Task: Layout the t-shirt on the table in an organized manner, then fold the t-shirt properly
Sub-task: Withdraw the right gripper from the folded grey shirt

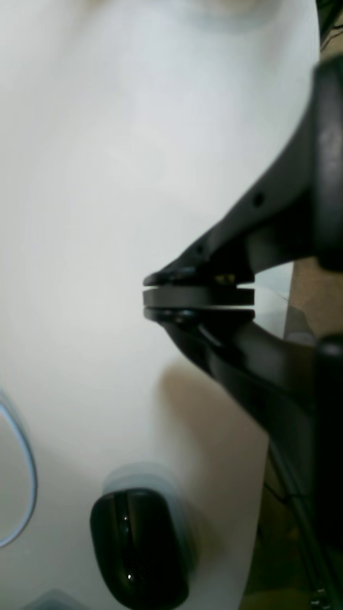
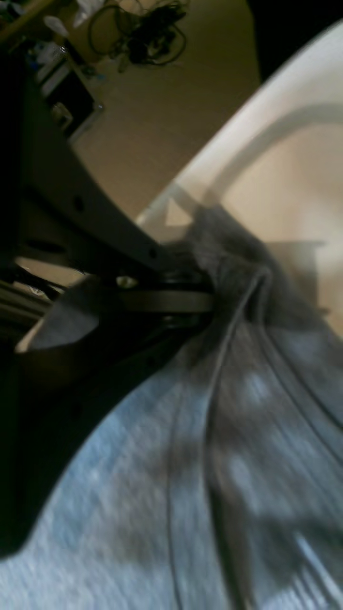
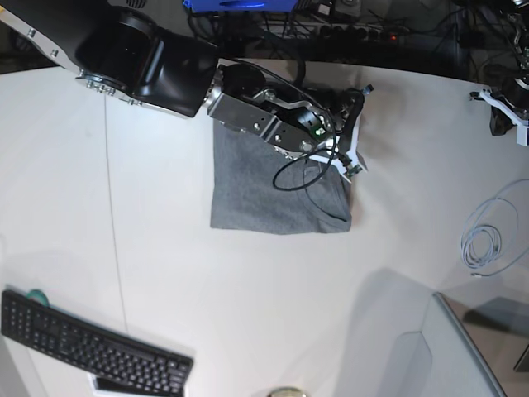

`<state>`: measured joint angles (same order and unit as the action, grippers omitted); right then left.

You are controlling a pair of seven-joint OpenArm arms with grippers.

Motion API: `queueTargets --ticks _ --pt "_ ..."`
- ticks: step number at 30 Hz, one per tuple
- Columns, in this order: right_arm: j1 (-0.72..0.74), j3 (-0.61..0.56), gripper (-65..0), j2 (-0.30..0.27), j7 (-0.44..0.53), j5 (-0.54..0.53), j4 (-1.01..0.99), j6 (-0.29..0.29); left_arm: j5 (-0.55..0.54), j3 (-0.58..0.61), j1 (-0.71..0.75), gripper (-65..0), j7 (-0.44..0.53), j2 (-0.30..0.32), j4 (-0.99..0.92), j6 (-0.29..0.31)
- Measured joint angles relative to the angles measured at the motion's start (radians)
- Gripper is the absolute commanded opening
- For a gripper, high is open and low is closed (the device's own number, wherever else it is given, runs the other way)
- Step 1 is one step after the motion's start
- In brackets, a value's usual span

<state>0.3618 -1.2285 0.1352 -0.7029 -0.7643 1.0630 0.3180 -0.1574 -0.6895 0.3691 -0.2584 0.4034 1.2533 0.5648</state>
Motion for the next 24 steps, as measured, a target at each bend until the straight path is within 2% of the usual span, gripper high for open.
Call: queueTargets --ticks 2,3,6,9,10,12,13,15,17,20,21,22,24 --pt "0.0 0.0 -64.8 -0.008 -0.016 0.011 0.051 -0.001 0.0 0.009 0.003 -65.0 -0.001 -0.011 0.015 0.0" --pt "0.0 0.0 -64.8 -0.017 -0.044 0.012 0.111 -0.008 0.0 0.021 0.004 -65.0 0.0 -0.021 0.031 -0.013" --pt "0.006 0.028 -64.8 -0.051 -0.145 -0.006 0.348 -0.011 0.0 0.079 0.011 -65.0 -0.009 -0.036 0.104 0.002" --pt "-0.015 0.196 -64.8 -0.125 -0.195 -0.017 0.575 0.007 -0.003 0.091 0.011 -65.0 -0.008 -0.072 0.178 0.0" --pt "-0.029 0.274 -64.8 -0.158 -0.213 -0.008 0.635 0.04 -0.005 0.092 0.012 -65.0 -0.025 -0.084 0.201 0.0" --pt "-0.069 0.431 -64.8 -0.232 -0.269 0.024 0.732 0.078 -0.004 0.096 0.011 -65.0 -0.132 -0.109 0.249 0.001" --pt "-0.103 0.499 -64.8 -0.266 -0.295 0.027 0.78 0.079 0.001 0.095 0.008 -65.0 -0.166 -0.126 0.269 0.004" --pt "-0.183 0.623 -64.8 -0.312 -0.302 -0.001 0.855 0.078 0.002 0.095 0.006 -65.0 -0.18 -0.158 0.311 0.045" --pt "-0.258 0.725 -64.8 -0.366 -0.262 -0.014 0.868 0.066 -0.004 0.097 0.0 -65.0 -0.179 -0.182 0.337 0.143" --pt "-0.362 0.854 -64.8 -0.456 -0.161 0.019 0.854 0.08 -0.001 0.097 -0.002 -65.0 -0.18 -0.209 0.343 0.139" --pt "-0.397 0.882 -64.8 -0.49 -0.129 0.024 0.853 0.079 -0.001 0.095 0.001 -63.0 -0.18 -0.212 0.342 0.139" --pt "-0.428 0.901 -64.8 -0.519 -0.097 0.026 0.853 0.082 -0.001 0.095 0.003 -55.3 -0.181 -0.215 0.341 0.139" --pt "-0.484 0.929 -64.8 -0.541 -0.029 0.013 0.853 0.082 -0.034 0.095 -0.003 -40.3 -0.192 -0.224 0.337 0.139"
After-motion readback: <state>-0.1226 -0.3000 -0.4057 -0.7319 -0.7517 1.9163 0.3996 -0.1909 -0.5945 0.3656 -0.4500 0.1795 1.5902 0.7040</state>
